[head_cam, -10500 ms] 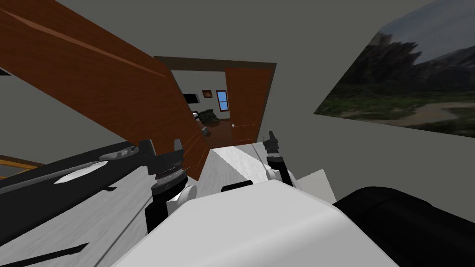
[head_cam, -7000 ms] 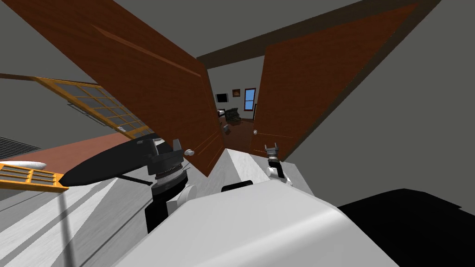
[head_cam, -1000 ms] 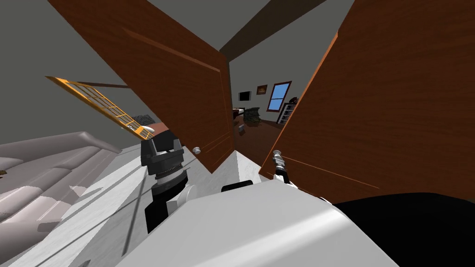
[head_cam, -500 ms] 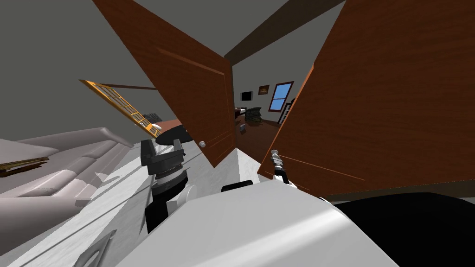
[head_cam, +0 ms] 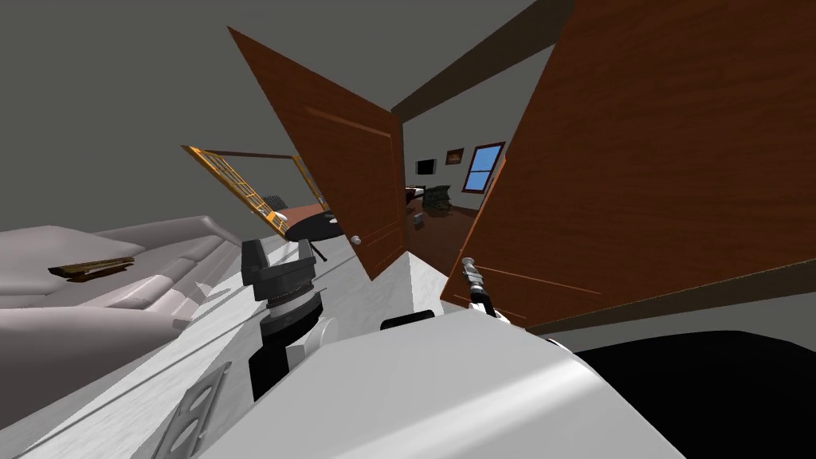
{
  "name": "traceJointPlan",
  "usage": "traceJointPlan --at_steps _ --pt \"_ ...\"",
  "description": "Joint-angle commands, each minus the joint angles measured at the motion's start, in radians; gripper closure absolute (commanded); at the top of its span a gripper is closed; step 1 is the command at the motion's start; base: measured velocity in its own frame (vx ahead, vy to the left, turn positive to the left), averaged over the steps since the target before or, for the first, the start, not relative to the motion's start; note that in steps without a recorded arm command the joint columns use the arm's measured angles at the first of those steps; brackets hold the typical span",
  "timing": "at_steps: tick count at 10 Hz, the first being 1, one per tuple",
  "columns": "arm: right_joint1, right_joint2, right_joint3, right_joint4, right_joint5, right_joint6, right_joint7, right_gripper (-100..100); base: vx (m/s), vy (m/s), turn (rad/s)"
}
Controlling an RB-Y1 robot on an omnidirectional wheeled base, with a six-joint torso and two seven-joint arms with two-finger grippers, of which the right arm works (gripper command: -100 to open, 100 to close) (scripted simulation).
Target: Pull the door open
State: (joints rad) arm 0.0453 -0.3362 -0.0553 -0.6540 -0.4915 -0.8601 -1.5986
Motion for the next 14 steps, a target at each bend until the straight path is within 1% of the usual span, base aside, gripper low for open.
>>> traceJointPlan --at_steps 1,2,3,7,8,9,10,14 --pt "0.008 -0.007 0.018 -0.013 0.012 -0.004 -0.015 100 -0.237 -0.018 0.061" --pt "0.011 -0.011 0.029 -0.017 0.018 -0.007 -0.024 100 -0.226 -0.026 0.080" --pt "0.018 -0.018 0.047 -0.025 0.029 -0.011 -0.039 100 -0.193 0.002 0.072" --pt "0.033 -0.036 0.092 -0.043 0.058 -0.022 -0.077 100 -0.220 -0.012 0.058" --pt "0.031 -0.032 0.086 -0.042 0.054 -0.017 -0.068 100 -0.104 0.006 0.025" --pt "0.043 -0.041 0.110 -0.048 0.069 -0.028 -0.089 100 -0.167 -0.019 0.063" --pt "0.045 -0.044 0.115 -0.050 0.072 -0.031 -0.094 100 -0.183 -0.018 0.057" --pt "0.070 -0.070 0.162 -0.070 0.103 -0.057 -0.137 100 -0.198 -0.022 0.047"
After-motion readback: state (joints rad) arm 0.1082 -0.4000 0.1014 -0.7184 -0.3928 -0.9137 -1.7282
